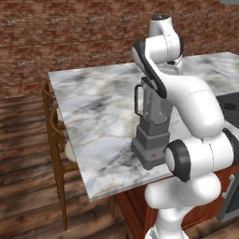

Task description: Grab the lemon and onion from the fridge, place them in the blender, close the lid, and turn on the blender to create a marinade.

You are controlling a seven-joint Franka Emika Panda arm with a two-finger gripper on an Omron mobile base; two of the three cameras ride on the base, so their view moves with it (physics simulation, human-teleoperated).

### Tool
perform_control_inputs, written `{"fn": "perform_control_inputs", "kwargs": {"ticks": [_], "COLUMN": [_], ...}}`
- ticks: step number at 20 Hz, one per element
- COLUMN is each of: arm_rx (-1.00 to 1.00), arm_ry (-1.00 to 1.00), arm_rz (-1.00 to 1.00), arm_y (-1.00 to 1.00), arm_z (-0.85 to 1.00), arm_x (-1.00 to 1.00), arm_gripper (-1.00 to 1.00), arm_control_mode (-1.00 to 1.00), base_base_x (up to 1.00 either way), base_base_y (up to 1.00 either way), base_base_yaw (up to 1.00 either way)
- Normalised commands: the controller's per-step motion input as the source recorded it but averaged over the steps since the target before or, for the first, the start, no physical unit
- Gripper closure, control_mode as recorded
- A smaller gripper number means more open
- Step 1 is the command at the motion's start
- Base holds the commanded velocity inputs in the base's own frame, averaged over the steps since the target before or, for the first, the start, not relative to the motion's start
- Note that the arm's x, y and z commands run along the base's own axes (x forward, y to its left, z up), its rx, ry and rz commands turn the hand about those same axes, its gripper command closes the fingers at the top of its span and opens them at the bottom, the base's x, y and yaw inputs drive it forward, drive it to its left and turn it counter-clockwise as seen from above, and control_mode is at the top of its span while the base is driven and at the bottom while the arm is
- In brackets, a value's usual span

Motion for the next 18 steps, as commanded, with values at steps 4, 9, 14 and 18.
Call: {"fn": "perform_control_inputs", "kwargs": {"ticks": [4,9,14,18], "arm_rx": [0.20,0.21,0.03,0.00], "arm_ry": [0.00,0.00,-0.03,0.00], "arm_rz": [0.01,0.00,0.01,0.00], "arm_y": [-0.26,-0.29,-0.03,0.01], "arm_z": [-0.36,-0.33,-0.27,-0.34], "arm_x": [-0.17,-0.19,-0.30,-0.13], "arm_gripper": [1.00,1.00,1.00,1.00], "arm_control_mode": [-1.00,-1.00,-1.00,-1.00], "base_base_x": [0.00,0.00,0.00,0.00], "base_base_y": [0.00,0.00,0.00,0.00], "base_base_yaw": [0.00,0.00,0.00,0.00]}}
